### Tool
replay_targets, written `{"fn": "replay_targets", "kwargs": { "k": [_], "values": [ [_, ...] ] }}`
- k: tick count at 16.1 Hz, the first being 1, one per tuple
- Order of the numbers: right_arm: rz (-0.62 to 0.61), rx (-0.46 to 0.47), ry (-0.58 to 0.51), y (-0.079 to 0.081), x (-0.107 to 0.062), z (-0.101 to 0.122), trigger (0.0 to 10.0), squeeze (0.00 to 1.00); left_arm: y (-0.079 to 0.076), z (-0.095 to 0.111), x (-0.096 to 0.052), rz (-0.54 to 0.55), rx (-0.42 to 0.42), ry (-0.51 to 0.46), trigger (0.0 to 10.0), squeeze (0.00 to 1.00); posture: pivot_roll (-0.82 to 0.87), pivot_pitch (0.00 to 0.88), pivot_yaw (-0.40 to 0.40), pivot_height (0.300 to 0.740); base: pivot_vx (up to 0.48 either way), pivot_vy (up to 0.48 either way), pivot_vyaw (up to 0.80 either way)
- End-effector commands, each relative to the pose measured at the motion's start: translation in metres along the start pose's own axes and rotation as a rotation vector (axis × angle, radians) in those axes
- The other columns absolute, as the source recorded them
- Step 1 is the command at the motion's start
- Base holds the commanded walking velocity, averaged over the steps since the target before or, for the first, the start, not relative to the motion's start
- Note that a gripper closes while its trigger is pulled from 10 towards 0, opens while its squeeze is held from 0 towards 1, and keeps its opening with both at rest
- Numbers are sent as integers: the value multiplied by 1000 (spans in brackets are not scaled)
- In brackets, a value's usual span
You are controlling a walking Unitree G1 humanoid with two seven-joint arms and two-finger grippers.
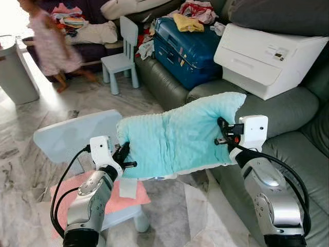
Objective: Move the pillow to the sofa
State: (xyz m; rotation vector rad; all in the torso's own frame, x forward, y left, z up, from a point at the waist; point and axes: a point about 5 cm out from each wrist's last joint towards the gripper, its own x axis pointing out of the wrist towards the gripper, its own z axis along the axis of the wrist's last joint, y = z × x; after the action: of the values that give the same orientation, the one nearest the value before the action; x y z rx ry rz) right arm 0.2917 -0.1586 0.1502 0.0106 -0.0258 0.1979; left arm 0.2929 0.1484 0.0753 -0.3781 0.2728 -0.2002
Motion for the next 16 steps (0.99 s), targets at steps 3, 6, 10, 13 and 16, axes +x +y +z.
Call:
{"fn": "replay_targets", "kwargs": {
  "k": [3,6,10,13,16],
  "values": [
    [14,4,-28,2,0,6,10000,0,-5,5,0,-25,9,-13,10000,0,-164,0,13,740,0,210,0],
    [17,0,-30,2,0,6,10000,0,-6,5,0,-29,11,-8,10000,0,-163,0,11,740,0,389,0],
    [17,-1,-28,2,1,6,10000,0,-7,4,1,-32,16,0,10000,0,-163,0,11,740,0,480,0],
    [17,-3,-27,1,1,6,10000,0,-7,3,1,-35,17,6,10000,0,-163,0,10,740,0,480,0],
    [17,-4,-26,1,1,6,10000,0,-8,2,0,-38,16,10,10000,0,-164,0,11,740,0,480,0]
  ]
}}
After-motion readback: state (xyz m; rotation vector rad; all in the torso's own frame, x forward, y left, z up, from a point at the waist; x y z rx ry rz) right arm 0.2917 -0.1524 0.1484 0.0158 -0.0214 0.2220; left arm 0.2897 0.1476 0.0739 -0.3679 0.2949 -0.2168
